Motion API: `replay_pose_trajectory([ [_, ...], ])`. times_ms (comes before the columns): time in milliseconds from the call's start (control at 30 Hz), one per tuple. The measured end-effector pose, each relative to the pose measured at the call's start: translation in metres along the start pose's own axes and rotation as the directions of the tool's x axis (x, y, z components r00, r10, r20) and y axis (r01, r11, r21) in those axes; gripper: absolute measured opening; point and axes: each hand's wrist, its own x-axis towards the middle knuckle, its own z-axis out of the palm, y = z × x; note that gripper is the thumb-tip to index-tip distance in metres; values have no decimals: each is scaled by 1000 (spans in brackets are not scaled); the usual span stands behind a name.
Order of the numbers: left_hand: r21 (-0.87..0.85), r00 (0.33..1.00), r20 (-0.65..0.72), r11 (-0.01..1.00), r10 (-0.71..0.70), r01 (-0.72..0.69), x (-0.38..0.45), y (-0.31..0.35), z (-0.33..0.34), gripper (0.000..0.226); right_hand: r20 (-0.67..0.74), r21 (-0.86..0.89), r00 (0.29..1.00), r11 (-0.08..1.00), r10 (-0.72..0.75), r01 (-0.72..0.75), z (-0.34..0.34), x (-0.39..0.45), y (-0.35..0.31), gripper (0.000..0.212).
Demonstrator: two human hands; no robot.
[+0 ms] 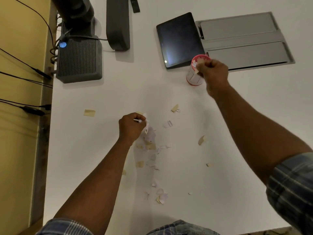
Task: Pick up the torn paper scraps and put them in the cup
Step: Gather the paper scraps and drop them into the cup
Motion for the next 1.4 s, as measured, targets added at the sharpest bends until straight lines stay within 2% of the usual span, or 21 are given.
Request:
replay_pose_trajectory([
  [100, -14, 1000, 3, 1000, 15, -15, 3, 8, 6, 9, -43, -353, 981, 921, -190, 163, -7, 38, -11, 4],
  [167, -27, 1000, 8, 999, 19, -19, 4, 13, 10, 11, 18, -510, 960, 823, -280, 250, -7, 58, -12, 9],
  [233, -45, 1000, 15, 999, 17, -17, 7, 18, 13, 13, 129, -642, 943, 699, -306, 315, -4, 71, -11, 12],
  [333, -60, 999, 27, 998, 23, -21, 11, 24, 17, 14, 296, -789, 920, 477, -256, 387, 4, 79, -7, 21],
  [433, -77, 998, 40, 996, 40, -36, 17, 30, 21, 13, 381, -856, 904, 294, -196, 424, 12, 78, -3, 24],
  [600, -104, 994, 60, 991, 86, -80, 29, 54, 32, 11, 464, -864, 884, 191, -62, 467, 21, 78, -12, 23],
  [700, -125, 986, 64, 981, 157, -148, 40, 79, 39, 9, 485, -844, 871, 220, -75, 489, 17, 73, -18, 24],
  [800, -157, 973, 60, 965, 222, -210, 52, 111, 51, 10, 485, -817, 840, 216, -243, 535, 4, 62, -20, 21],
  [900, -143, 959, 20, 950, 284, -279, 67, 143, 69, 7, 358, -752, 830, 396, -428, 528, -14, 44, -13, 25],
  [1000, -73, 917, -25, 914, 399, -400, 83, 176, 91, 6, 275, -678, 817, 501, -506, 539, -32, 24, 1, 29],
  [1167, 80, 847, -16, 845, 532, -529, 110, 217, 130, 6, 210, -599, 856, 630, -472, 494, -51, -6, 35, 28],
  [1400, 406, 759, 258, 646, 598, -647, 135, 223, 166, 13, 220, -579, 900, 692, -377, 431, -56, -27, 76, 28],
])
